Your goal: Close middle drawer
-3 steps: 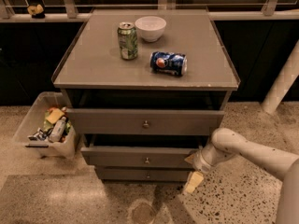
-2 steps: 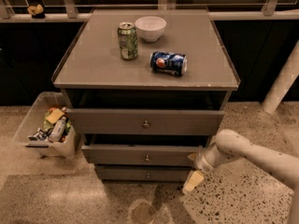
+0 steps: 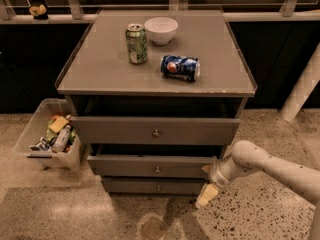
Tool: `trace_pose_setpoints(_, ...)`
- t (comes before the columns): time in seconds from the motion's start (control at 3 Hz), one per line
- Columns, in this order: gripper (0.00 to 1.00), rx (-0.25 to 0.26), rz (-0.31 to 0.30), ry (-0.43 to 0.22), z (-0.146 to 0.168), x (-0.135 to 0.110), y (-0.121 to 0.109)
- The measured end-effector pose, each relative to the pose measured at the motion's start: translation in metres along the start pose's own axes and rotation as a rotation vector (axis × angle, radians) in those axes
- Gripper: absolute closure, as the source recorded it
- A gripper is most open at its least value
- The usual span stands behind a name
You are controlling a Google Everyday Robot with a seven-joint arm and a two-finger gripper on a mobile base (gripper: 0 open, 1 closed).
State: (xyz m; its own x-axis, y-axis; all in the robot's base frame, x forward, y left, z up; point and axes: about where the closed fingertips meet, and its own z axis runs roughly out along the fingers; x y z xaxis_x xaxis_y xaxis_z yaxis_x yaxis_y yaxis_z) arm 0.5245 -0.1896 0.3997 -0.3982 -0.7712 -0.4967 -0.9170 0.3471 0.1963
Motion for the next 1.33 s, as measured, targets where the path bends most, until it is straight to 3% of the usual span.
trace_pose_setpoints(1.0,0.0,0.206,0.006,-0.125,-0.01,-0.047,-0.029)
trace_pose_setpoints(1.33,0.0,0.211,0.006,-0.128,-0.009,-0.047,-0.028)
